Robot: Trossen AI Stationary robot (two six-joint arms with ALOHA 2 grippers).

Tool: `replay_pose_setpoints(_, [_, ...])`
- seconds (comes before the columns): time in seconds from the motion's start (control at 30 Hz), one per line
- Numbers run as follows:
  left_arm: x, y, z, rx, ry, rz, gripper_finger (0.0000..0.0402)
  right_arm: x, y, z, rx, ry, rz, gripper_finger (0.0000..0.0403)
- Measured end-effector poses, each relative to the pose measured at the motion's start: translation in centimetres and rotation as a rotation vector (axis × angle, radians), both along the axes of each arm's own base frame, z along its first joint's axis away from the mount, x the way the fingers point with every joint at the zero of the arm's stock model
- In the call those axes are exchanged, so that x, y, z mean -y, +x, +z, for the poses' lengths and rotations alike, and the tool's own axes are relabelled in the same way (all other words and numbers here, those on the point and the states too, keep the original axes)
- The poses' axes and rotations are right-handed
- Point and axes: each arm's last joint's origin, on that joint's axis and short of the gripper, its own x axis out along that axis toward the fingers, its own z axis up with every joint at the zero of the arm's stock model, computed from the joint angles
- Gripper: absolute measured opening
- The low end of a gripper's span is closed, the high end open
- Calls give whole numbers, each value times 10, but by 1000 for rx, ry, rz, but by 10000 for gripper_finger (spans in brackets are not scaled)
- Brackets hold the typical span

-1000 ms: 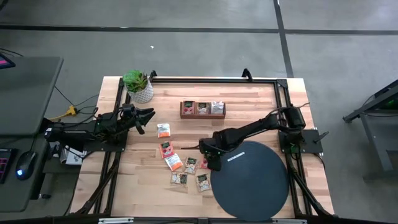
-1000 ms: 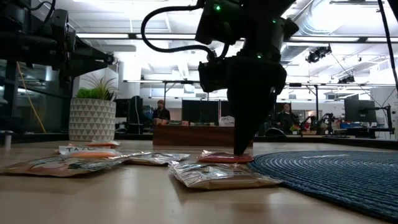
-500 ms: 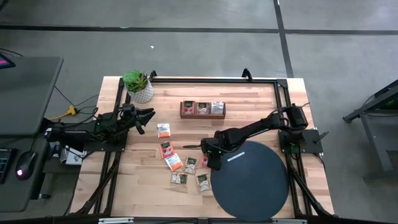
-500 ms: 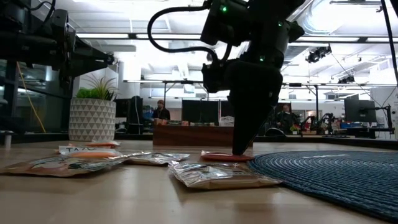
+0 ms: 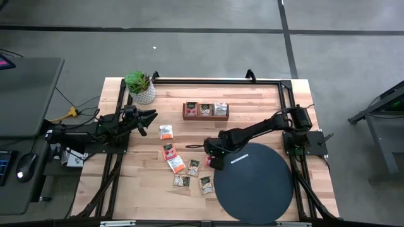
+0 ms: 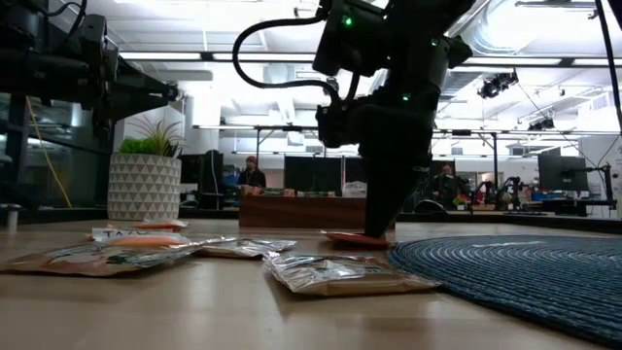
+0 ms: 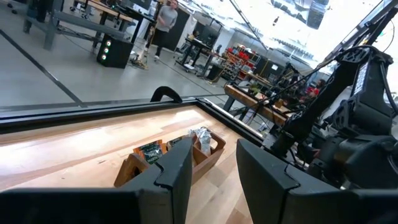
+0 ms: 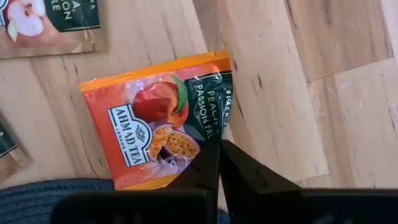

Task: Pick & Place Tea
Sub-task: Put the red orange tea sachet into the left section of the wooden organizer

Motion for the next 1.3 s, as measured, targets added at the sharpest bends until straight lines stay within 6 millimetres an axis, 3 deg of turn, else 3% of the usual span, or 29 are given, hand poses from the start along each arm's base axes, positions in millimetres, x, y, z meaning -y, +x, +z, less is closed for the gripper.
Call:
replay_pose_setpoints(0.3, [0,0,0,0,0,0,123,1,6,7,10,-59,-12,1])
replay_pose_setpoints(0.73, [0,0,0,0,0,-1,123,11,40,57,126,-359,53,0])
replay_pose_setpoints(1.0, [0,0,0,0,0,-1,124,35,57,92,167,-639,89,0])
replay_pose_setpoints(1.3, [0,0,0,0,0,-1,123,77,73,122,168,-839,75,0])
